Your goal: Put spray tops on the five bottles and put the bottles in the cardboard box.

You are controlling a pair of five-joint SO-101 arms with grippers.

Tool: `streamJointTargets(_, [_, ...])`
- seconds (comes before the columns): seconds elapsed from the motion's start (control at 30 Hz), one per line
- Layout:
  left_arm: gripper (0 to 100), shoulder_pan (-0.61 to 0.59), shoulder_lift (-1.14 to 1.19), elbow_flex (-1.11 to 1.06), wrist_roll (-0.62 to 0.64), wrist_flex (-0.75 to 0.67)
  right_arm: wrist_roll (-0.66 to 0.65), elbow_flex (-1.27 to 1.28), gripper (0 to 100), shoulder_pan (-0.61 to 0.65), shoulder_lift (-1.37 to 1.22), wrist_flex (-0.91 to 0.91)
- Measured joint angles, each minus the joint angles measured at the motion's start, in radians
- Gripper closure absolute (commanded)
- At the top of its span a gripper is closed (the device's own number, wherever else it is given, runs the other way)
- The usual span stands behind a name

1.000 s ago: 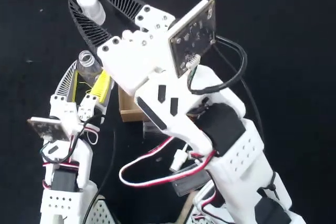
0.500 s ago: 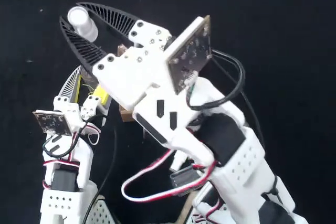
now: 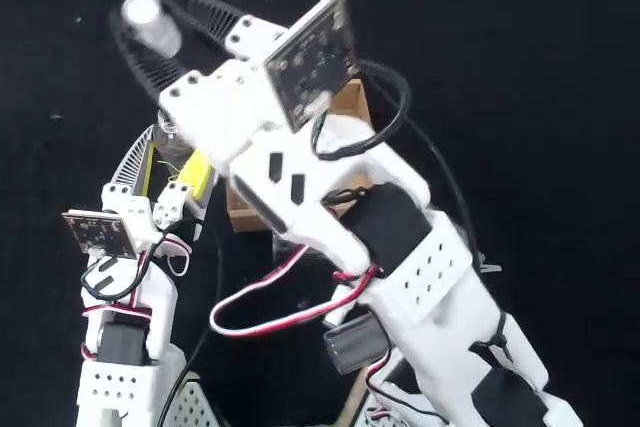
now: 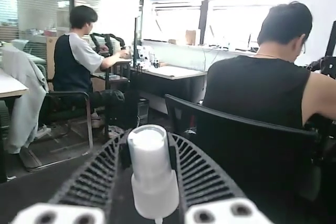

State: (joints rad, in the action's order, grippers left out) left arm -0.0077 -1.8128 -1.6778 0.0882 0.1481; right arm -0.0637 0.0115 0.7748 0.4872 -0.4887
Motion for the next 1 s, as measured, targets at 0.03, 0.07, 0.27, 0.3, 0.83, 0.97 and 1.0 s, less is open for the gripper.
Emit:
streamJointTargets(0.03, [97, 0.0, 0.0, 0.0, 0.0, 0.0, 0.0, 0.002, 98.7, -0.003, 0.0, 0.0])
streamJointTargets(0.07, [97, 0.0, 0.0, 0.0, 0.0, 0.0, 0.0, 0.008, 98.7, -0.006, 0.0, 0.0])
streamJointTargets(0.27, [97, 0.0, 0.0, 0.0, 0.0, 0.0, 0.0, 0.031, 98.7, -0.011, 0.0, 0.0])
streamJointTargets(0.3, [97, 0.0, 0.0, 0.0, 0.0, 0.0, 0.0, 0.031, 98.7, -0.011, 0.0, 0.0])
streamJointTargets(0.83, [97, 0.0, 0.0, 0.0, 0.0, 0.0, 0.0, 0.242, 98.7, 0.049, 0.086, 0.003])
streamJointTargets(0.97, [97, 0.0, 0.0, 0.0, 0.0, 0.0, 0.0, 0.315, 98.6, 0.051, 0.115, 0.003])
streamJointTargets(1.0, [97, 0.0, 0.0, 0.0, 0.0, -0.002, -0.002, 0.321, 98.6, 0.051, 0.115, 0.003])
